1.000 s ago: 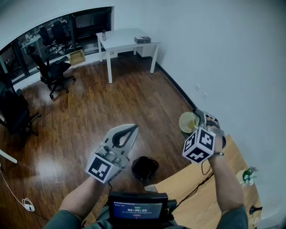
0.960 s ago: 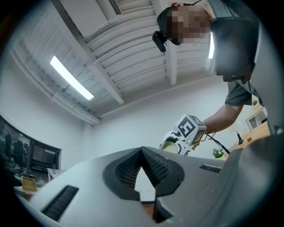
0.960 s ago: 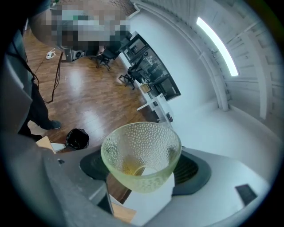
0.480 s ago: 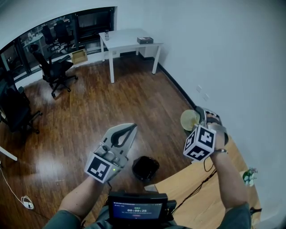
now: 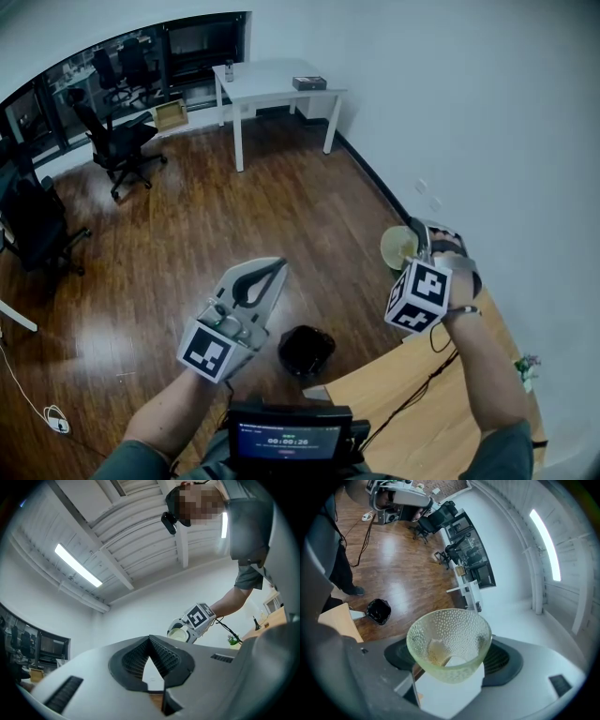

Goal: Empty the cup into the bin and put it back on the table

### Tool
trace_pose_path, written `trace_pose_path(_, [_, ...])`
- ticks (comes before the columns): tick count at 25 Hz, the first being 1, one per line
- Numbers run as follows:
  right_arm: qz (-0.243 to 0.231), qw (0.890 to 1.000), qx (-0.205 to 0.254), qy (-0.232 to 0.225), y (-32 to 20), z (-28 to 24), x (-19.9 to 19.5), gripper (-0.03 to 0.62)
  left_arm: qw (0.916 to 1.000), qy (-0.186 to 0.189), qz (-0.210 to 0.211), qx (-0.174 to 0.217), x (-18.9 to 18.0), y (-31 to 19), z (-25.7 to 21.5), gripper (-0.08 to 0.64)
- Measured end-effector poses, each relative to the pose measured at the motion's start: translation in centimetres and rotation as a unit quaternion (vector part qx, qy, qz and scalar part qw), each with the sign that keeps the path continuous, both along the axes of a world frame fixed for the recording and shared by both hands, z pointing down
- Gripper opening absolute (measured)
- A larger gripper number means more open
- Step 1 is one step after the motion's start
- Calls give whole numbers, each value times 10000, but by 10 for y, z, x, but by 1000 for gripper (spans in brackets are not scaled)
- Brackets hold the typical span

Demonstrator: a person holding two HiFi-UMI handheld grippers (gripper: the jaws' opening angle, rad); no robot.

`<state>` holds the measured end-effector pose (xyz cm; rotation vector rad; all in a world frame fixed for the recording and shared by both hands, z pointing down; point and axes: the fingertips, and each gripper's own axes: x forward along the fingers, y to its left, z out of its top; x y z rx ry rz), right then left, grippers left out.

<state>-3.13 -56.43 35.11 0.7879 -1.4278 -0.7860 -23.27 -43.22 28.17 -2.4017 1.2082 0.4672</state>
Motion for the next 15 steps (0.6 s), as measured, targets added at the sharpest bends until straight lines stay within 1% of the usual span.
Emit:
trace_pose_path(7, [-78,9997,47,239,-4,-3,-4,397,10000,23,-32,25,-1,3,-2,-2])
trace_pose_path(15, [-210,9991,132,342,-9,-7,-9,397,9999,31,-102,-19,-3,2,0,-2])
